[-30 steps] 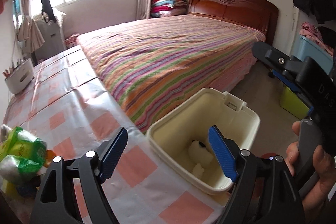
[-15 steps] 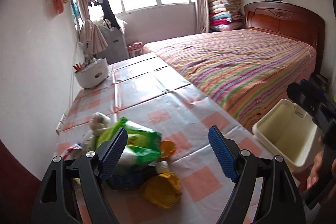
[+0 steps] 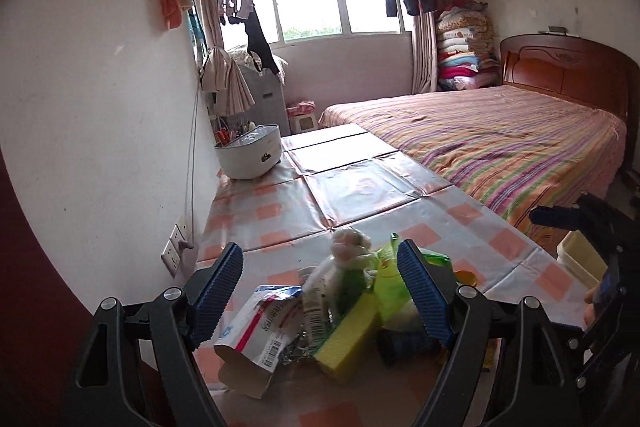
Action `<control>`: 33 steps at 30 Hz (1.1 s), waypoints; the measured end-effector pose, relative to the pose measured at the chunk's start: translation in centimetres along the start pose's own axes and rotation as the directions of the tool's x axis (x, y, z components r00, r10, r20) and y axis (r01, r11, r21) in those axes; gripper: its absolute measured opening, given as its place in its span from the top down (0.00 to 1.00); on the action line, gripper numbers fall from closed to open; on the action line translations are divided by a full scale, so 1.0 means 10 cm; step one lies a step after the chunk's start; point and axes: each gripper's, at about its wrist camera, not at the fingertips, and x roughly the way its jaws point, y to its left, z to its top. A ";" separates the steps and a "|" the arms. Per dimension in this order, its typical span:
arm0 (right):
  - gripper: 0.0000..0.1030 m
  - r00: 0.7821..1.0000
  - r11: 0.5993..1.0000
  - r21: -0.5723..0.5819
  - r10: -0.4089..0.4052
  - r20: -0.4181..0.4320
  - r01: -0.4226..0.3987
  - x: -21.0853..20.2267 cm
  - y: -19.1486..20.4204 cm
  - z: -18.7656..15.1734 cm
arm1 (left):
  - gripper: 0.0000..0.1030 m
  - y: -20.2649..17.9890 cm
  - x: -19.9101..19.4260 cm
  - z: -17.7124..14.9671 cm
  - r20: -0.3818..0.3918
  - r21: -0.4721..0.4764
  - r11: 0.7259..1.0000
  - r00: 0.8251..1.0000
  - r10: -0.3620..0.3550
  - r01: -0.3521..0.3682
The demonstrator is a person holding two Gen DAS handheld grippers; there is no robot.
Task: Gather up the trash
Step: 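Return both tools to the table and grasp the green plastic bag with the right tool, then grasp the yellow sponge with the left tool while the right tool holds the green bag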
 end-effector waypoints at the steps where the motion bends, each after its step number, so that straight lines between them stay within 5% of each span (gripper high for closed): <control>1: 0.06 1.000 1.000 -0.024 0.006 -0.016 -0.006 0.08 0.03 0.01 | 0.25 0.05 0.02 -0.04 -0.022 -0.001 1.000 1.000 -0.011 0.011; 10: 0.07 0.987 0.995 -0.071 0.062 -0.151 -0.074 0.64 0.02 -0.11 | 0.25 0.53 0.08 -0.38 -0.118 -0.194 0.971 0.980 -0.163 0.138; 15: 0.09 0.974 0.993 -0.072 0.072 -0.213 -0.090 0.92 0.05 -0.13 | 0.25 0.52 0.10 -0.50 -0.136 -0.195 0.966 0.970 -0.200 0.172; 21: 0.36 0.961 0.995 -0.008 0.098 -0.259 -0.104 1.07 -0.03 -0.20 | 0.25 0.34 0.18 -0.53 -0.167 -0.130 0.969 0.959 -0.230 0.210; 26: 0.67 0.959 0.991 0.040 0.137 -0.246 -0.131 0.99 -0.07 -0.18 | 0.25 0.14 0.30 -0.60 -0.211 -0.080 0.972 0.949 -0.235 0.222; 33: 0.76 0.982 0.992 0.047 0.126 -0.140 -0.120 0.64 -0.11 -0.05 | 0.25 -0.01 0.46 -0.66 -0.259 -0.032 0.973 0.938 -0.230 0.229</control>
